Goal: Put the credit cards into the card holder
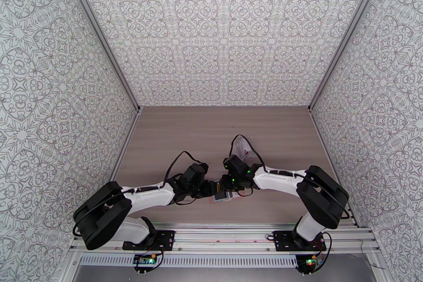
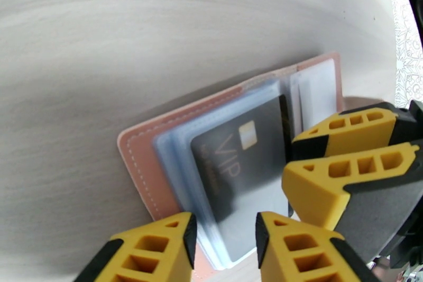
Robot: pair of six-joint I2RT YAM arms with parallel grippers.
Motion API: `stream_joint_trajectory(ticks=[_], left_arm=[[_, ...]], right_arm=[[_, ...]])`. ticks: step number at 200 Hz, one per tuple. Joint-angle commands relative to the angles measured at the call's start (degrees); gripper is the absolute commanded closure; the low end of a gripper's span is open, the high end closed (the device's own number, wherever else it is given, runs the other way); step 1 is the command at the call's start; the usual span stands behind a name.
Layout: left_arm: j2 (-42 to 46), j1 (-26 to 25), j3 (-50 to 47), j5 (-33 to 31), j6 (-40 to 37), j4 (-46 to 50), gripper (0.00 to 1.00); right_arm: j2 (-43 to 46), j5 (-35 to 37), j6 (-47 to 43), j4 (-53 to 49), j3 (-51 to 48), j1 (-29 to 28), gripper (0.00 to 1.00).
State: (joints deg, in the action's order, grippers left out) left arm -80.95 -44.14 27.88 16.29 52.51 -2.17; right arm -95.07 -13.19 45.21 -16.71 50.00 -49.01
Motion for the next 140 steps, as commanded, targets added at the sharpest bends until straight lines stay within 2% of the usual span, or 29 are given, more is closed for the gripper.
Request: stream_joint_trajectory(ticks=[1,57,98,140], left_arm=[[-0.6,0.8,-1.2,-0.1,0.8,-1.0,0.61],[0.4,1.1,-1.9,0.0,1.0,-1.2,0.61],[3.3,2.3,-2.6,-0.4,0.4,1.2,0.61],[7.3,4.4,-3.4,-0.5,-0.4,3.9,0.61]], right_arm=[[-1.2,-2.7,1.1,2.7,-0.8,0.2,0.75],[-0.9,-3.2,1.6,3.2,-0.8,-0.2,0.74],[2.1,1.8,-0.5,-2.2,0.4,-0.1,0.66],[4.3,5.0,-2.0,-5.5,1.0,-0.1,0.65]])
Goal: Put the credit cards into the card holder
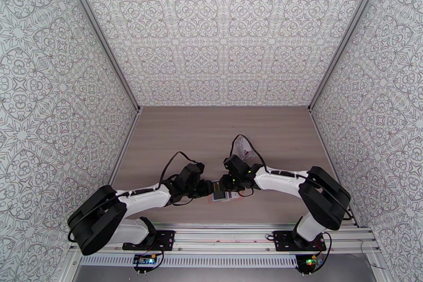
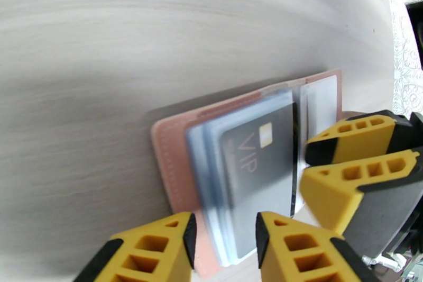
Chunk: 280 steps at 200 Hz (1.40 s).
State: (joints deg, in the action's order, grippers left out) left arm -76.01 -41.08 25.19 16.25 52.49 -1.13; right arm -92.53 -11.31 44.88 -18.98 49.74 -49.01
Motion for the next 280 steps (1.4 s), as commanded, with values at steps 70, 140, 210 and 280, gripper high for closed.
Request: stream_joint_trajectory(ticks=[70,140,210,280], left_arm=[[3.0,1.6,-1.3,-0.2,-0.2,2.4,0.61],[3.2,1.8,-1.5,-0.1,-0.2,2.3,0.61],[3.4,2.0,-1.3,0.1,-0.5,2.7,0.61],[3.1,2.3,-0.7,0.5,-0.8,3.1,0.61]], right_arm=[[-0.7,-2.1,1.5,2.9,-2.1,-0.2,0.79],[-2.5,-4.7,4.6,8.0,-4.3,-1.9,0.79],[-3.1,-7.0,7.0,11.6,-4.6,-2.3,0.73],[-0.8,-1.2,3.0,2.5,-0.6,-2.3,0.74]])
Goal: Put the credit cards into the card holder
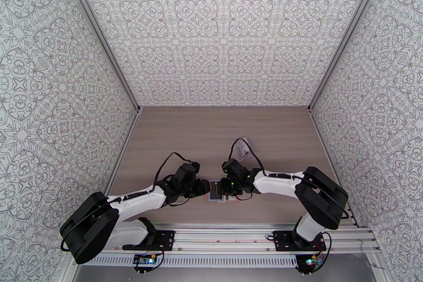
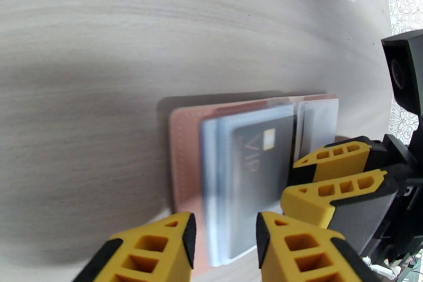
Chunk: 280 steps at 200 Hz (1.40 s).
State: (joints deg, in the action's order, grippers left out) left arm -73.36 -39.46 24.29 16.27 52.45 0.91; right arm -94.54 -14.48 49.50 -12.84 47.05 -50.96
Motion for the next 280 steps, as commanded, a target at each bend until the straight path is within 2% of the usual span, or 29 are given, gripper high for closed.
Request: stream_joint_trajectory(ticks=[1,30,280], left_arm=[[0.5,0.7,0.3,0.5,-0.8,1.0,0.61],[0.2,0.7,0.4,0.8,-0.8,0.8,0.61],[0.6,-1.3,-0.2,2.0,0.7,-2.7,0.60]], right_arm=[[1.2,2.0,-1.6,-3.6,2.1,-0.4,0.75],[1.0,2.0,-1.8,-3.8,3.1,-0.4,0.78],[-1.9,1.8,-1.4,-1.5,2.4,-0.4,0.81]])
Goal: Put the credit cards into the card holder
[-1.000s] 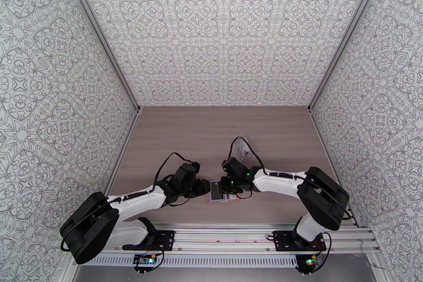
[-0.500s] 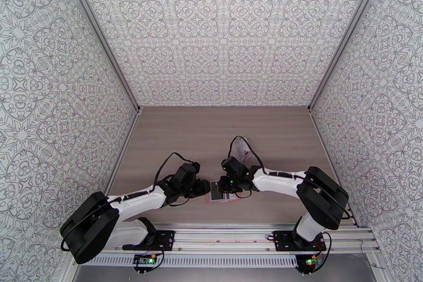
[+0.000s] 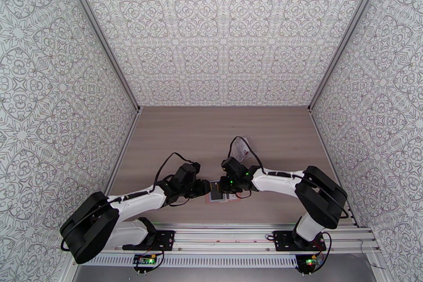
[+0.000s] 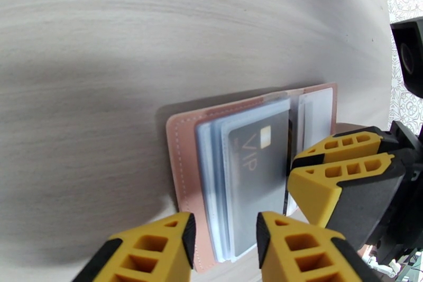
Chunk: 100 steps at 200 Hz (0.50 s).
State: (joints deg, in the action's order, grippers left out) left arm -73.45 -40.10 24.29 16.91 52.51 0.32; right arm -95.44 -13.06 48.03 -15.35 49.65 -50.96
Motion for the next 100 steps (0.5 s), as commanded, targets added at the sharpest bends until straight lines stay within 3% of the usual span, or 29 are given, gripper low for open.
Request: stream_joint_trajectory(ticks=[1,100], left_arm=[[0.7,-0.7,-0.1,1.3,0.7,-2.2,0.60],[-2.5,-2.6,1.2,1.8,0.8,-4.1,0.56]], right_arm=[[-1.1,0.4,0.0,1.1,-0.2,-0.4,0.81],[-1.0,0.3,-0.1,1.1,-0.4,-0.4,0.81]])
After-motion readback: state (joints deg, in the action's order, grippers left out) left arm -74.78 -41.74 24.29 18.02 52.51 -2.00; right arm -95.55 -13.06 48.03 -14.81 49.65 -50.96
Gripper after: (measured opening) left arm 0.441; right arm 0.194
